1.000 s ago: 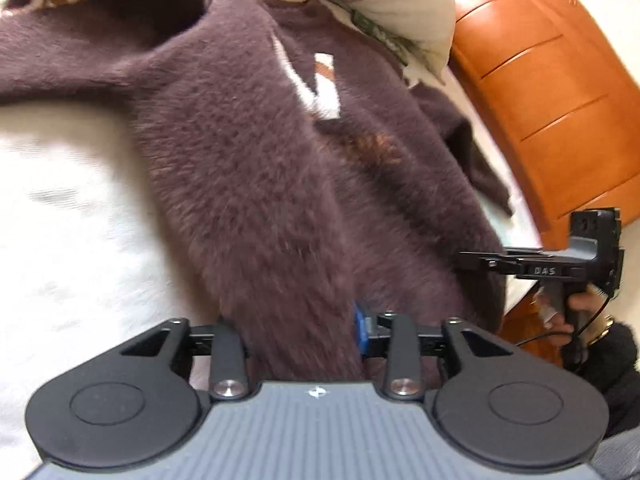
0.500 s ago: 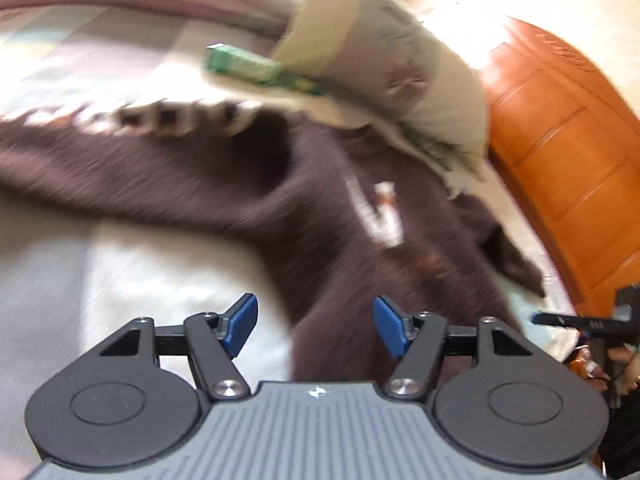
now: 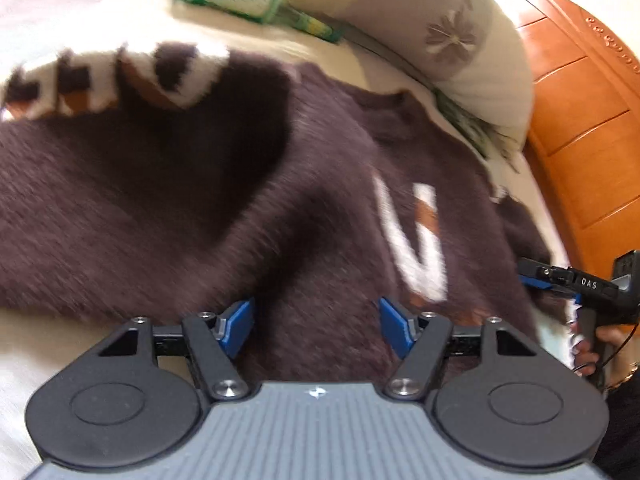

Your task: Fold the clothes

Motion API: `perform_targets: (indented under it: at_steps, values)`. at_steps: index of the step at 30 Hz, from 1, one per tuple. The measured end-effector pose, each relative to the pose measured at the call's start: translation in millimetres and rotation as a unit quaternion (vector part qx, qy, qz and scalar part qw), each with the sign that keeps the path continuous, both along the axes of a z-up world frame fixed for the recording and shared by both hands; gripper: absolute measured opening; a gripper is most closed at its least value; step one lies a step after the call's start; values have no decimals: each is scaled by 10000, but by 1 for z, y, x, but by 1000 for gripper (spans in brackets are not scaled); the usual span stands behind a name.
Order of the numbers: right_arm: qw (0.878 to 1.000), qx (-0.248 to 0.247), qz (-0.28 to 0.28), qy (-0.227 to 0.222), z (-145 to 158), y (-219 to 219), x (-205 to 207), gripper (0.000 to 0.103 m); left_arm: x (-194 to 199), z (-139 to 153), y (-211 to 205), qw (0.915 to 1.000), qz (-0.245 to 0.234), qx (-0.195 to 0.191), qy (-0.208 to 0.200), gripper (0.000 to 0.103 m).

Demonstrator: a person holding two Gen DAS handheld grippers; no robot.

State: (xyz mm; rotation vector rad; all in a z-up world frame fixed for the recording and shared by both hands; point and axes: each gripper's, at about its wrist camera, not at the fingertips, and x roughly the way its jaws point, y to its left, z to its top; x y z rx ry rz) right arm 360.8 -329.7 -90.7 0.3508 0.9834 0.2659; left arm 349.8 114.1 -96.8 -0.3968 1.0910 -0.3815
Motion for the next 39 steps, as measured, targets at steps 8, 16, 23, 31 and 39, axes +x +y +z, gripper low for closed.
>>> perform_targets:
  at_steps: [8, 16, 23, 31, 39]
  values:
    - [9948, -924, -432, -78, -11, -18, 40, 42, 19, 6, 4, 9989, 128, 401, -227, 66]
    - [9853, -1586, 428, -461, 12, 19, -32, 67, -44, 41, -20, 9834, -751, 1270, -1052, 69]
    - [9854, -1679, 100, -276, 7, -11, -120, 67, -127, 68, -78, 9358, -2064, 1923, -2113, 79]
    - [9929, -1148, -307, -92, -17, -14, -183, 67, -163, 45, -137, 9350, -2423, 1752, -1905, 79]
    - [9877, -1423, -370, -529, -14, 23, -198, 67, -184, 27, -153, 9511, -2096, 1569, -1642, 79]
